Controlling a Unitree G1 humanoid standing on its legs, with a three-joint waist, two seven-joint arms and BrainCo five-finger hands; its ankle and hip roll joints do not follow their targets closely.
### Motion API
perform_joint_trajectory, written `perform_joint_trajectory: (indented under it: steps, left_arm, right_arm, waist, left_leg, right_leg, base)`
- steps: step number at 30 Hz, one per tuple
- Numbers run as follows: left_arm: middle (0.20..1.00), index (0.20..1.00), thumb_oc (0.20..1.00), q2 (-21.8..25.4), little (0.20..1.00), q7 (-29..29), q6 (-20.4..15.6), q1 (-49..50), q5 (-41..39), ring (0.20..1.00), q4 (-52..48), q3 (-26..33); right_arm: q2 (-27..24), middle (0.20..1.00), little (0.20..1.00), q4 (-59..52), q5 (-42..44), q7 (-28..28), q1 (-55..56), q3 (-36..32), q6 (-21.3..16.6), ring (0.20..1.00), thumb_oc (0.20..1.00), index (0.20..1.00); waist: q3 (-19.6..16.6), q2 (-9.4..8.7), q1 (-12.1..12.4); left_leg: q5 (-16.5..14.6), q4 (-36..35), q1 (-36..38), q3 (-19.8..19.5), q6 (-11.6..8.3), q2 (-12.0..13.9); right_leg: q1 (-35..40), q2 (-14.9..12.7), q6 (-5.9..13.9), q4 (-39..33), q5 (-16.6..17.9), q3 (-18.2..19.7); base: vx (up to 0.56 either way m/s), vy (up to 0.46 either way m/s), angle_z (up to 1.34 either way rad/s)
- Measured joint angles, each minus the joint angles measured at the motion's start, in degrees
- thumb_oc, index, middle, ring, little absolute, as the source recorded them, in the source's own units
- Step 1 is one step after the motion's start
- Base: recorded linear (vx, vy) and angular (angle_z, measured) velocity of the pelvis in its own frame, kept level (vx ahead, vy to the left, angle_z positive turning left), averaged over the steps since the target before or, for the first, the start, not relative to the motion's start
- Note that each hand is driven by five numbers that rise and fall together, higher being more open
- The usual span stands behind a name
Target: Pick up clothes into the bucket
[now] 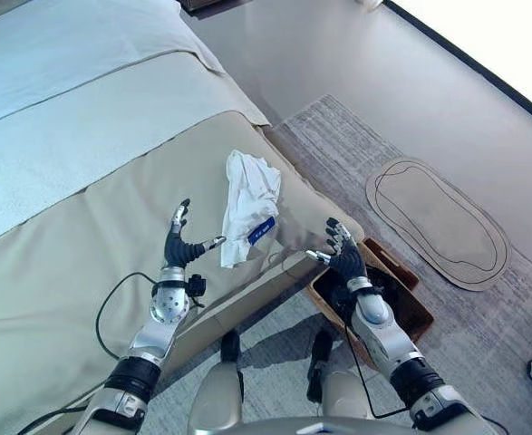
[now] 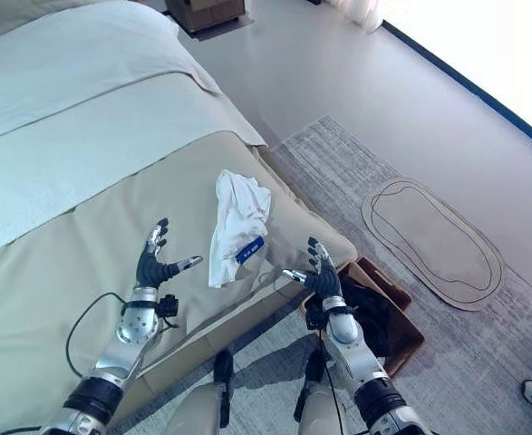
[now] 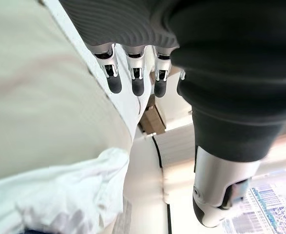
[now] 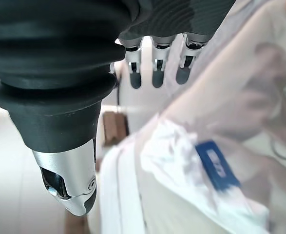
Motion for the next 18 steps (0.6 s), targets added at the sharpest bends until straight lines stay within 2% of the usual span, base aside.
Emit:
perform_joint_trajectory:
  steps: [5,10,12,18]
  left_arm:
    - [1.000,1.000,1.000,2.4,1.000,2.7,0.4,-2.8,4.2,1.000,2.4,0.0]
    - [1.000,1.000,1.000,5.8,1.000,5.3,2.5,-8.6,9.6,1.000,2.5,0.2]
    - [1.000,1.000,1.000,8.8,1.000,6.8,3.3,-11.5,12.3,1.000,2.5,0.2]
    - [1.000,1.000,1.000,13.0,1.000,9.5,5.1,-17.7,15.3,1.000,2.7,0.0]
  right_arm:
    - [-0.9,1.000,1.000,0.0,-0.8,0.0,0.5,-0.5,0.0,1.000,1.000,1.000]
    - [-2.9,1.000,1.000,-0.1,-1.6,-0.3,-0.7,-2.7,0.1,1.000,1.000,1.000]
    - [-4.6,1.000,1.000,-1.9,-2.3,-0.3,-1.4,-2.7,0.0,1.000,1.000,1.000]
    - [-5.5,1.000,1.000,-4.0,-2.6,-0.6,-2.2,-5.0,-0.2,1.000,1.000,1.000]
  waist:
    - [3.1,-2.23,-0.3]
    - [10.9,-3.50,-0.5]
    - [14.1,-3.74,-1.8]
    - [15.1,-3.81,-3.7]
  left_leg:
    - [-1.2,5.1,-5.0,0.5,0.07,-0.5]
    - [-3.4,12.5,-14.0,0.3,0.41,-0.2]
    - [-4.1,16.9,-18.8,0.1,0.86,-0.4]
    - [-5.8,24.8,-28.0,0.0,1.92,-1.0]
  right_leg:
    - [-4.9,-0.7,-0.28,3.8,-0.4,1.5]
    - [-12.7,-1.3,-0.30,9.2,-1.0,2.4]
    - [-17.2,-1.7,-0.50,13.3,-1.6,3.3]
    - [-27.1,-2.7,-0.51,21.5,-3.3,6.1]
  base:
    - [-0.09,0.043,-0.06]
    - [-0.12,0.043,-0.02]
    - [-0.10,0.066,0.01]
    - [-0.09,0.032,-0.03]
